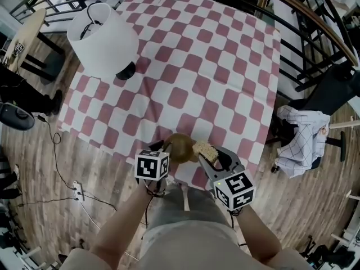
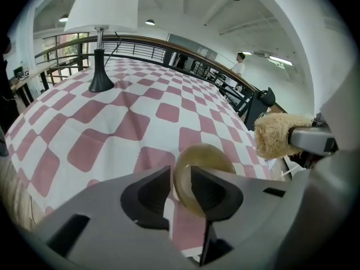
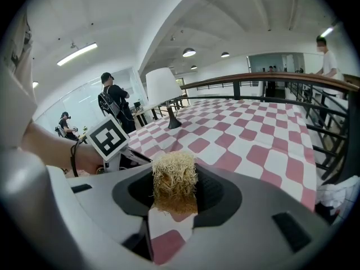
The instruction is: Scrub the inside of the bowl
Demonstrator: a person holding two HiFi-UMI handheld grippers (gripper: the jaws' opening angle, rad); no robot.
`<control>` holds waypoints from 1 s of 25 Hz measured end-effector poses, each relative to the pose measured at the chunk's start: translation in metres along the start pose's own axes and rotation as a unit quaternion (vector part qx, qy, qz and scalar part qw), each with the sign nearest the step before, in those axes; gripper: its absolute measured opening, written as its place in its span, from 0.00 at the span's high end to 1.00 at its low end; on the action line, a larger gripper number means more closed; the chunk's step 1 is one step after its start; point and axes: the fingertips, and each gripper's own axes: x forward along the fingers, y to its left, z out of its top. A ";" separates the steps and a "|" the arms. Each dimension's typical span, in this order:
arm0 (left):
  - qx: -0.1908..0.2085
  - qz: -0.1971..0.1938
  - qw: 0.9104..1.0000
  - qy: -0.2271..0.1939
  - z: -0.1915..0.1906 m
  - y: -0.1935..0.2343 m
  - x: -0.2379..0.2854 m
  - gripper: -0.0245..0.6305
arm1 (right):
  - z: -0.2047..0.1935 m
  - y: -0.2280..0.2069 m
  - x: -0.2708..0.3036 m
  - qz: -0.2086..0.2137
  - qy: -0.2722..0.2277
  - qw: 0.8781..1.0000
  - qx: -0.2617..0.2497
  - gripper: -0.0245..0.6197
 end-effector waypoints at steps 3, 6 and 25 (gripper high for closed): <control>-0.007 0.009 1.000 -0.014 0.002 0.004 -0.011 0.77 | 0.000 -0.001 -0.001 -0.006 0.002 1.000 -0.011 0.71; -0.016 0.010 0.999 -0.041 0.007 0.003 -0.030 0.77 | 0.004 0.003 -0.006 -0.012 -0.004 0.999 -0.030 0.71; 0.196 0.114 0.924 -0.308 0.107 -0.045 -0.210 0.93 | 0.145 0.049 -0.072 0.000 -0.144 0.982 -0.125 0.71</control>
